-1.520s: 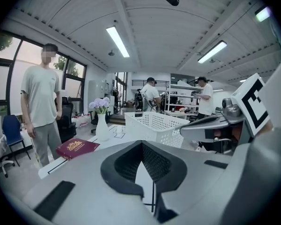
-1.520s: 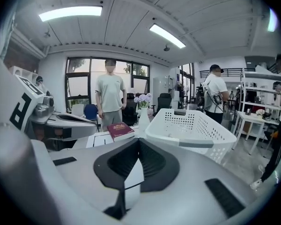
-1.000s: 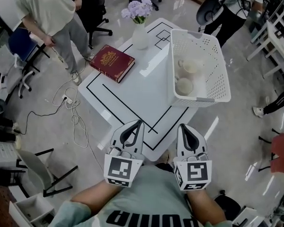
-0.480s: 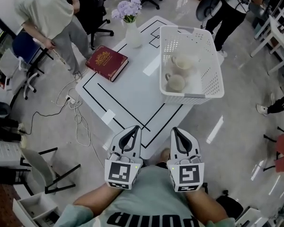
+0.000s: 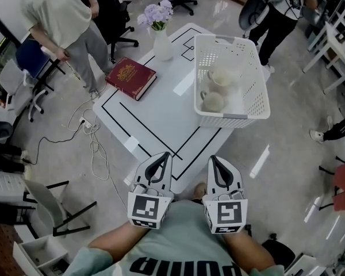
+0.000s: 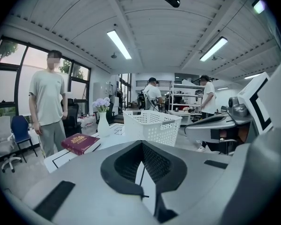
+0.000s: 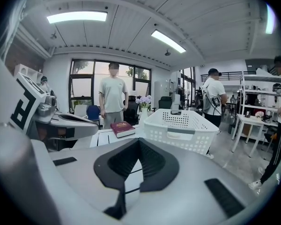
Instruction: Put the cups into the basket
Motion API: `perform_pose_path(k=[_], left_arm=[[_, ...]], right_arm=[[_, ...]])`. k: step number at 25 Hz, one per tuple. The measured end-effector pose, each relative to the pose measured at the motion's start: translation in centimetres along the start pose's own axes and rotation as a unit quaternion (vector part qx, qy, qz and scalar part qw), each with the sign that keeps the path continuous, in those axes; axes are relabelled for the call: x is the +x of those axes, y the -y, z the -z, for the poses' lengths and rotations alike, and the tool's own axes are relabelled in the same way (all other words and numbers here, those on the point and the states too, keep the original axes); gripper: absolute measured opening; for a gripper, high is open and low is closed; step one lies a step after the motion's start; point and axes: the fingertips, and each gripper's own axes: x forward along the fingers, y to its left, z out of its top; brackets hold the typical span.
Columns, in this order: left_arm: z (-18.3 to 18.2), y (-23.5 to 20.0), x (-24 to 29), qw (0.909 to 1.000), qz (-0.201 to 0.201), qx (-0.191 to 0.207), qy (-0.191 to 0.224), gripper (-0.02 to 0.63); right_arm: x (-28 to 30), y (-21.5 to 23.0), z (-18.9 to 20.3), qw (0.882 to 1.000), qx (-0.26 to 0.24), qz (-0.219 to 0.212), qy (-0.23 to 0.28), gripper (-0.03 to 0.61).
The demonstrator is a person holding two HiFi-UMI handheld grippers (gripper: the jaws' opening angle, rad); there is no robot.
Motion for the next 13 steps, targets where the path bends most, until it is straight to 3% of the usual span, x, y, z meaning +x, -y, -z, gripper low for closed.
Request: perform_pose_path(k=[13], left_arm=[[-0.3, -0.3, -0.25, 0.9999, 0.01, 0.003, 0.002, 0.006]], right_arm=[[-0.36, -0.79, -0.29, 1.0, 0.003, 0.003, 0.003, 0.012]])
